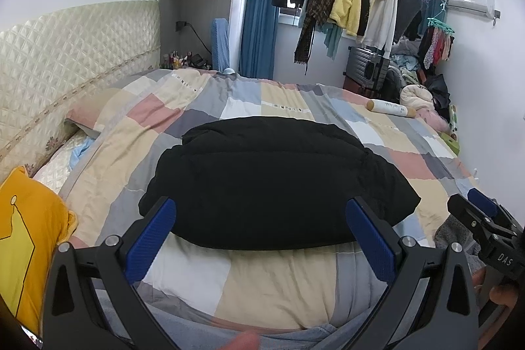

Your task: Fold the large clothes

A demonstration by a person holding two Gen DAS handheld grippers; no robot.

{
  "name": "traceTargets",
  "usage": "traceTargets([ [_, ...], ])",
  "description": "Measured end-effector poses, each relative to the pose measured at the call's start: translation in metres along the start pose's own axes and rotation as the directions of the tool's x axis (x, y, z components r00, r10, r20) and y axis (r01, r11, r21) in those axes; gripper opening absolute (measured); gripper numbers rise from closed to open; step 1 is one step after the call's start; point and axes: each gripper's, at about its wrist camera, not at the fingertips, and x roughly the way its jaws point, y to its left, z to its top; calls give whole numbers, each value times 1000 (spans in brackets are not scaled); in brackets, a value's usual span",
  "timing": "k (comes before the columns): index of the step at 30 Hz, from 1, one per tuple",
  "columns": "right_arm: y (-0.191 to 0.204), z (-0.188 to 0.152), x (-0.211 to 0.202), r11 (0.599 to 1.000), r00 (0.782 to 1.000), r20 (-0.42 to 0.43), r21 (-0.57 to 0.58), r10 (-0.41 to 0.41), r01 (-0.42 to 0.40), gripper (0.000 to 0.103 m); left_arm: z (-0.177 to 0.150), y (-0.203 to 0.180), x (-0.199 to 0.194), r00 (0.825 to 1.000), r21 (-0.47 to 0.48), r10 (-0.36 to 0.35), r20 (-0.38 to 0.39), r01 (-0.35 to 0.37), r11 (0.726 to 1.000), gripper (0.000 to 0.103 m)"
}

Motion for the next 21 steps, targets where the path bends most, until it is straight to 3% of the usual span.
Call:
traceTargets([
  [21,-8,-2,2,1000,1000,-2,-1,-12,12,103,-3,-2,-2,1000,5,7,-10,-7,1000,103],
])
